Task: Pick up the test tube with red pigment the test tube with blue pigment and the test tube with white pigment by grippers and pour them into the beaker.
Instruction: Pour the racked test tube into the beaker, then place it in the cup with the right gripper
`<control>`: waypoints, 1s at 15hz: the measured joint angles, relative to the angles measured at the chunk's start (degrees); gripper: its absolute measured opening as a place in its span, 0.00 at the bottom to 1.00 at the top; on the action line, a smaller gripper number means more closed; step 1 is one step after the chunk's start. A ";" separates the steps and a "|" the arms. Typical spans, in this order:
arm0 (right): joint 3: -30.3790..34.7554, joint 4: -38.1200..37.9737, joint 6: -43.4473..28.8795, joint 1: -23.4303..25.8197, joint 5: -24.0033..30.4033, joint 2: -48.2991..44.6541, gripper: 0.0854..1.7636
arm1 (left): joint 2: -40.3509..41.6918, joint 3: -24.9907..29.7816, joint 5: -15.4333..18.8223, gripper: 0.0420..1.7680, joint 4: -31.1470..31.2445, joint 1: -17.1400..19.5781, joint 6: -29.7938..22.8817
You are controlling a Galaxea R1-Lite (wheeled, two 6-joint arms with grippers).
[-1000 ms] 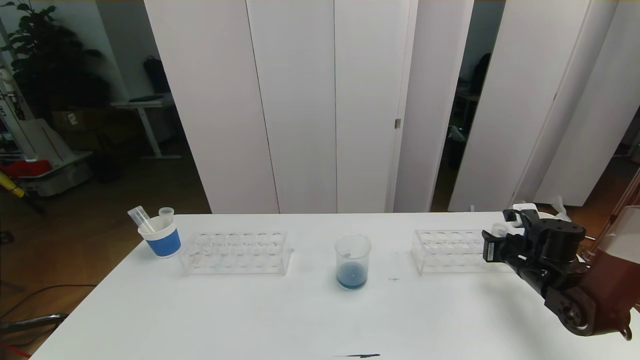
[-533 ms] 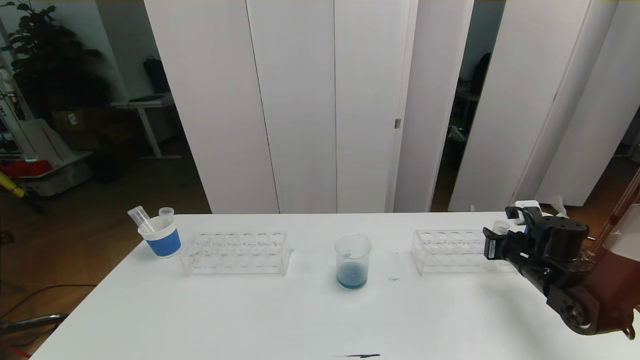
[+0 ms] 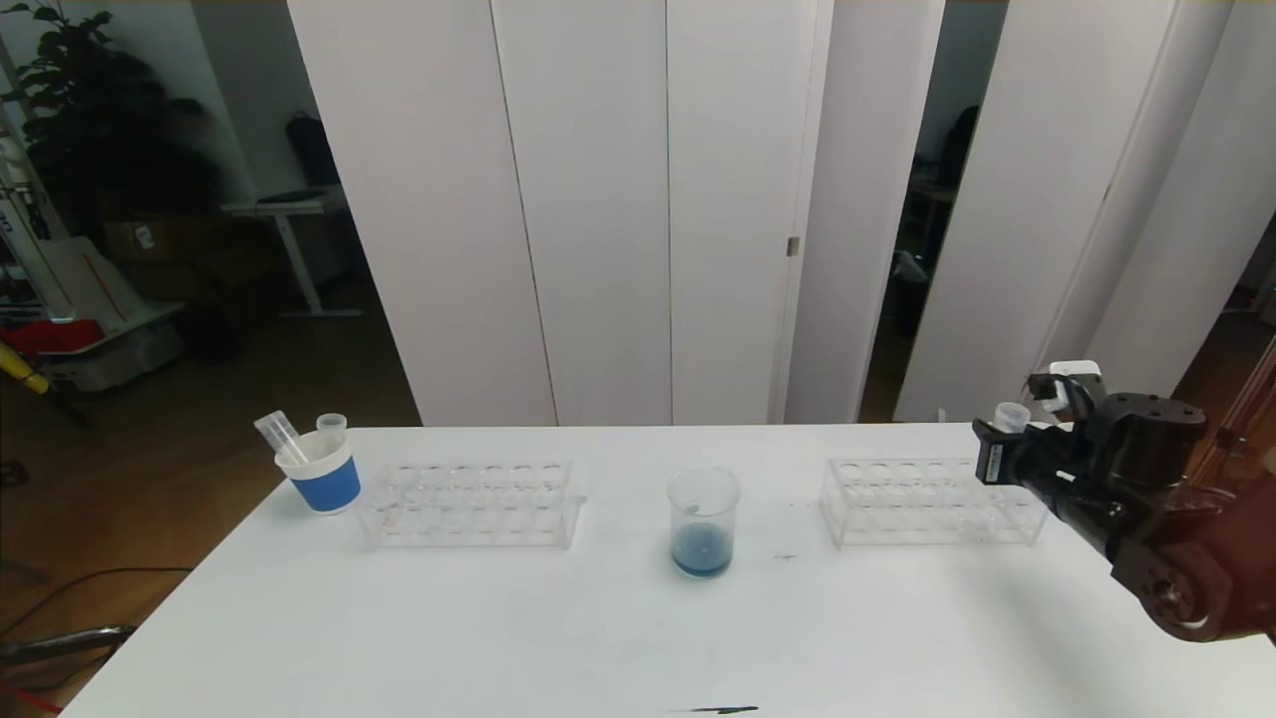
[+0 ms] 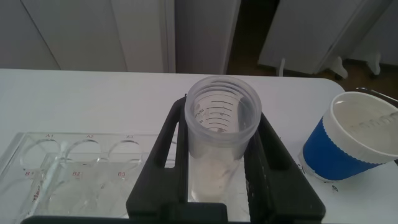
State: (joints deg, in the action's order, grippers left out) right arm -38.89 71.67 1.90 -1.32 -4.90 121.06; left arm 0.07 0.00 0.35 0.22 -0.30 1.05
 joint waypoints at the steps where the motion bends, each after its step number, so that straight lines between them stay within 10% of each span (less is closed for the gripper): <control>1: -1.43 -2.74 -0.01 0.11 0.00 -1.33 0.29 | 0.00 0.00 0.00 0.99 0.00 0.01 0.00; 7: -20.35 -29.59 -1.66 -0.57 1.63 -8.00 0.29 | 0.00 0.00 0.00 0.99 0.02 0.01 0.00; 15: -45.34 -50.14 0.41 -1.27 31.13 -9.02 0.29 | 0.00 0.00 0.00 0.99 0.00 0.01 0.00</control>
State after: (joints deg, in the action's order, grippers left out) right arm -84.22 21.53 2.32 -2.58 26.23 112.04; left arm 0.07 0.00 0.35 0.22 -0.29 1.05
